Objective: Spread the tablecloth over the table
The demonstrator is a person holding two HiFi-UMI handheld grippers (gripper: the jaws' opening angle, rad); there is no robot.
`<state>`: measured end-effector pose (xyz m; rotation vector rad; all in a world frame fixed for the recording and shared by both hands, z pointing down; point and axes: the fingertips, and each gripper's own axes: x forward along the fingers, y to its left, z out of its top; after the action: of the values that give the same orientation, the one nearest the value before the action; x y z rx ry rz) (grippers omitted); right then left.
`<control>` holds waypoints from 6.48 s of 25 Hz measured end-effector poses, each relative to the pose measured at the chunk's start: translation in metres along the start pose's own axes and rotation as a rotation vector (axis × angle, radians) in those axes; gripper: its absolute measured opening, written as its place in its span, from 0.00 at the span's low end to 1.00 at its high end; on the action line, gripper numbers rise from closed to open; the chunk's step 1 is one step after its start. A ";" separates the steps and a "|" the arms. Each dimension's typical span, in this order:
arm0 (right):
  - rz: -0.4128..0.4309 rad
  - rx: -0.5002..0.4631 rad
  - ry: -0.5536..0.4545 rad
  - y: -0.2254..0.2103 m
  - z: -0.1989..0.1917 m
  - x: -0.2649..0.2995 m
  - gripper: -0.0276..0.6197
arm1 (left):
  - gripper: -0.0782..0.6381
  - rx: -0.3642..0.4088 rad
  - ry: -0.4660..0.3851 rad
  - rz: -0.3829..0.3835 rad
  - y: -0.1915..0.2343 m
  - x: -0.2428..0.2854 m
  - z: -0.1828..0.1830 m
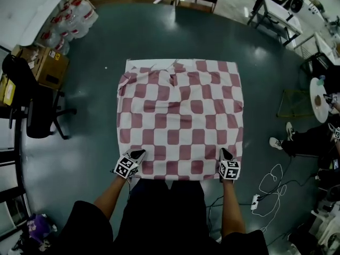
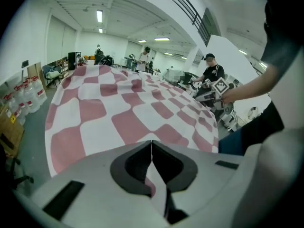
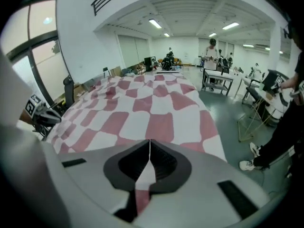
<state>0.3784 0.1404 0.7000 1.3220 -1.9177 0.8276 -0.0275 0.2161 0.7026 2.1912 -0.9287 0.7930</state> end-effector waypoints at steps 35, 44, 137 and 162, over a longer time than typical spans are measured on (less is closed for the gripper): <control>-0.087 0.109 -0.053 -0.095 0.033 0.030 0.07 | 0.13 0.407 0.080 -0.132 -0.084 0.432 0.426; -0.089 0.256 -0.173 -0.123 0.051 0.013 0.07 | 0.13 0.493 0.015 -0.168 -0.089 0.438 0.454; 0.230 -0.087 -0.271 0.405 0.223 0.085 0.07 | 0.20 0.083 -0.188 0.109 0.293 -0.050 0.228; 0.192 -0.044 -0.152 0.387 0.298 0.235 0.07 | 0.14 0.224 -0.019 -0.091 0.363 0.073 0.258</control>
<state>-0.1012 -0.1093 0.6636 1.2187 -2.1960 0.7911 -0.1935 -0.2038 0.7045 2.4184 -0.7739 0.8697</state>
